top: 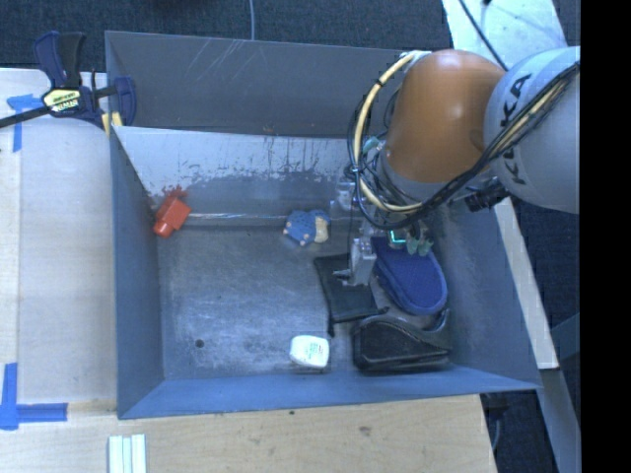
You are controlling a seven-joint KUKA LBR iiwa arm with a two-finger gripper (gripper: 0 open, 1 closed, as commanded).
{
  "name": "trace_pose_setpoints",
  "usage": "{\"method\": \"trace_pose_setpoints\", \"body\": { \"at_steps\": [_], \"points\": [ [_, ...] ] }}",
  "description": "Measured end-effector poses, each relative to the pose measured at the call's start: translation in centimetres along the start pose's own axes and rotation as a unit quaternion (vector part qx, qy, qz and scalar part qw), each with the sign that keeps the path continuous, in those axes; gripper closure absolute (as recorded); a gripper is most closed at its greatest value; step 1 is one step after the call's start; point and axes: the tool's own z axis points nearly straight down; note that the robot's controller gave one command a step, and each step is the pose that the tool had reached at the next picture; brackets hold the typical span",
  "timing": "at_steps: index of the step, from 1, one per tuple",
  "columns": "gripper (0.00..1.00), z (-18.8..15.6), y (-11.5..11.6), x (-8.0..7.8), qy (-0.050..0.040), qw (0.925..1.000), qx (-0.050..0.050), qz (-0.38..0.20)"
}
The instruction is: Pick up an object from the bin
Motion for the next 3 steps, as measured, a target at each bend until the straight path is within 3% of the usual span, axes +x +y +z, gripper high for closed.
{"method": "trace_pose_setpoints", "body": {
  "at_steps": [1, 3],
  "points": [
    [0.0, 11.46, -6.33, -0.08, 0.0007, 0.9987, 0.001, -0.05],
    [0.0, 11.31, -6.36, -0.28, -0.0019, 0.9988, 0.001, -0.049]
  ]
}}
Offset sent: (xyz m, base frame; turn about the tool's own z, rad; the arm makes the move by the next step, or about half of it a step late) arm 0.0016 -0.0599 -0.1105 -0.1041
